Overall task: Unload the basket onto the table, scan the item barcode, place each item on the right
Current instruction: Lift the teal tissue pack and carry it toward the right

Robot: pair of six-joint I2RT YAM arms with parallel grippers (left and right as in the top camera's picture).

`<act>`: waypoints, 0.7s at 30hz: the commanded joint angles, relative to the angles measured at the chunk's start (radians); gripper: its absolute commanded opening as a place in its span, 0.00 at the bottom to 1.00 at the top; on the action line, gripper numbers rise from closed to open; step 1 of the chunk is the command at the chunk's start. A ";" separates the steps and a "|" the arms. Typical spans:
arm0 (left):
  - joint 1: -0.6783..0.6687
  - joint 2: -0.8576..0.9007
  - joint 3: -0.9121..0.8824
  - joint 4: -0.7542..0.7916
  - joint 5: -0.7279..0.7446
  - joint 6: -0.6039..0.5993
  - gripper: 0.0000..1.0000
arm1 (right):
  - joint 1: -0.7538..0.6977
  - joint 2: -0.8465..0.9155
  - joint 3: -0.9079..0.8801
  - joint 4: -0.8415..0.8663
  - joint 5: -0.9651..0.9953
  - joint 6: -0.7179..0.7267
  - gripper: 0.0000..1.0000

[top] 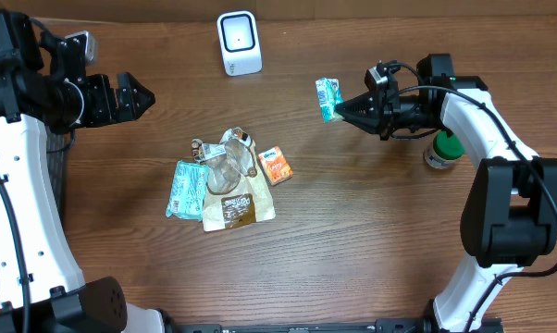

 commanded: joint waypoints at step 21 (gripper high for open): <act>-0.007 -0.011 0.005 0.000 -0.004 0.023 0.99 | -0.006 -0.019 0.015 0.028 -0.035 -0.009 0.04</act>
